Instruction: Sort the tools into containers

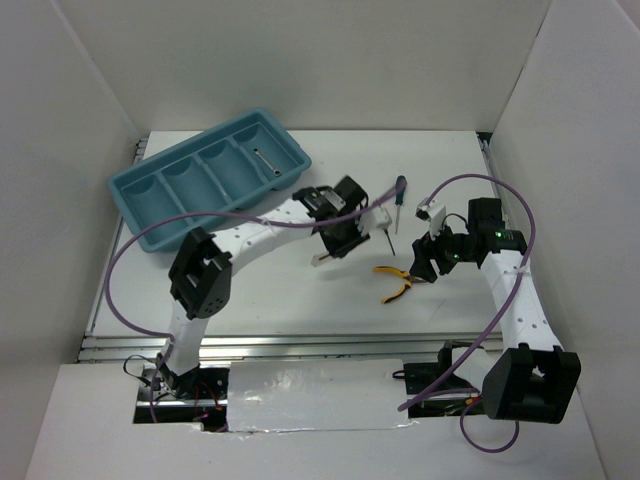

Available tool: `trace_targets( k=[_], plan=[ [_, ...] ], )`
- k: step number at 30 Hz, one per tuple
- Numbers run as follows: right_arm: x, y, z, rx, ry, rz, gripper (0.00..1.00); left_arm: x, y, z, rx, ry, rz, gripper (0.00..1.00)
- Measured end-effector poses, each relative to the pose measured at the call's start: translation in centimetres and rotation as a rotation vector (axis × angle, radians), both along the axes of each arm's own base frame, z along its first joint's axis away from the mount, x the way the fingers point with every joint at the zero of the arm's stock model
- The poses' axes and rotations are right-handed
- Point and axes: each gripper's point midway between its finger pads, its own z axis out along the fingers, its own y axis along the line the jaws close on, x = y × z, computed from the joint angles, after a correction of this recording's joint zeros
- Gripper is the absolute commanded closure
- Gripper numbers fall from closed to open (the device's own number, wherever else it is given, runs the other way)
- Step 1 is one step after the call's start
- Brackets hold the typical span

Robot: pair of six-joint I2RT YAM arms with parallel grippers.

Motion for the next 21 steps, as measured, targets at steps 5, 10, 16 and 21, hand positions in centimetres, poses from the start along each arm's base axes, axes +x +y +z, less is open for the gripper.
trace_targets(
  k=[5, 10, 16, 21],
  plan=[
    [-0.2, 0.8, 0.0, 0.009, 0.009, 0.013, 0.29, 7.6, 3.4, 14.5, -0.32, -0.213, 0.249, 1.0],
    [-0.2, 1.2, 0.1, 0.016, 0.014, 0.02, 0.29, 16.5, 16.7, 24.3, -0.531, -0.453, 0.708, 1.0],
    [-0.1, 1.7, -0.3, 0.021, 0.02, 0.026, 0.29, 22.7, 28.7, 22.6, -0.544, -0.543, 1.174, 1.0],
    [0.0, 1.7, -0.8, 0.02, 0.039, 0.014, 0.29, 26.2, 31.5, 15.6, -0.542, -0.433, 1.353, 0.92]
  ],
)
